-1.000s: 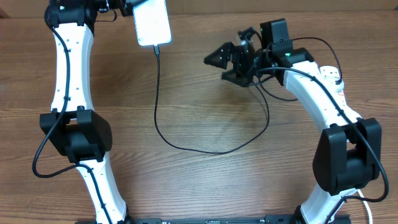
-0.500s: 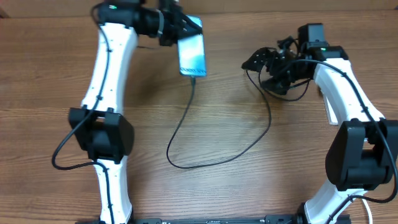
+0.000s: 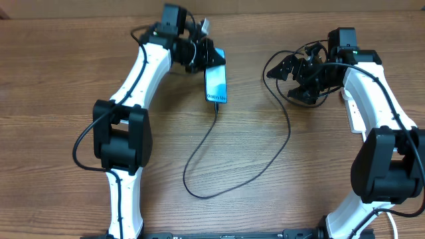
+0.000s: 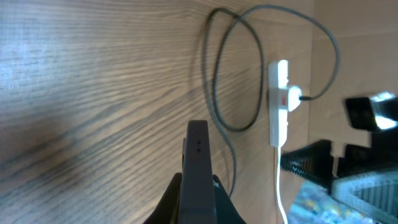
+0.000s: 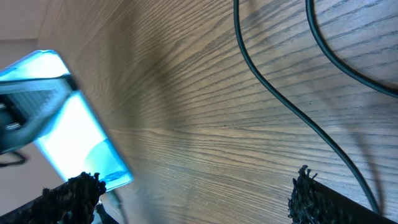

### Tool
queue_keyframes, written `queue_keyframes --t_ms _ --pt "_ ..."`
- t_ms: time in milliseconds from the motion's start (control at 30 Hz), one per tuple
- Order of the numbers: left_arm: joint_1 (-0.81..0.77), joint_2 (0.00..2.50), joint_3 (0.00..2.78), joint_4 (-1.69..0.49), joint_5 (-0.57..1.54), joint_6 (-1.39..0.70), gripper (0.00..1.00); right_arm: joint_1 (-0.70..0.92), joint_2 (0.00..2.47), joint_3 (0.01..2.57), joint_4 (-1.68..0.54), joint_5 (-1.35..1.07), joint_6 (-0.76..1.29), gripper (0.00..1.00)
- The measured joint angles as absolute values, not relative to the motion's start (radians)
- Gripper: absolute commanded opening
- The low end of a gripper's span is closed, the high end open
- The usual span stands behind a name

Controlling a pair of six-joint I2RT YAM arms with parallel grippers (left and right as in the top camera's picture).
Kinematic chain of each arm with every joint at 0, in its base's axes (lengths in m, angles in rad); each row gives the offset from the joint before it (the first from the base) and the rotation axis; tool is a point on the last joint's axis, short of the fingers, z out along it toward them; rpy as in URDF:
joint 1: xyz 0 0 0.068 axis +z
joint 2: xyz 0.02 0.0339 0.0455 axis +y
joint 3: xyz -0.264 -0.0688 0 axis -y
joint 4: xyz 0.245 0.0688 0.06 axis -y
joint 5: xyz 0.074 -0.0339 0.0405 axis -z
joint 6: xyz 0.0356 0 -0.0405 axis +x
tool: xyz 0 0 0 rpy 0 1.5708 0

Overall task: Plug charger to phone and switch on socket
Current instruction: 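Lower the phone with the left gripper and lay it flat on the table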

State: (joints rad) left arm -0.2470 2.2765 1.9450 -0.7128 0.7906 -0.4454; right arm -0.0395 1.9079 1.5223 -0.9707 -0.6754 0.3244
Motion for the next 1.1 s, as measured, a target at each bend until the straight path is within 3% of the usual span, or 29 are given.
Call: queue_keyframes --t_ms 200,600,1100 --pt "-0.25 2.291 1.808 -0.588 0.794 -0.551 0.04 -0.039 1.908 1.522 -0.972 -0.675 0.317 1.0" --pt "-0.362 2.291 1.777 -0.547 0.609 -0.706 0.04 -0.039 1.908 1.522 -0.973 -0.676 0.314 1.0" --pt "-0.404 2.291 1.773 -0.549 0.53 -0.728 0.04 -0.039 1.908 1.522 -0.988 -0.675 0.293 1.0"
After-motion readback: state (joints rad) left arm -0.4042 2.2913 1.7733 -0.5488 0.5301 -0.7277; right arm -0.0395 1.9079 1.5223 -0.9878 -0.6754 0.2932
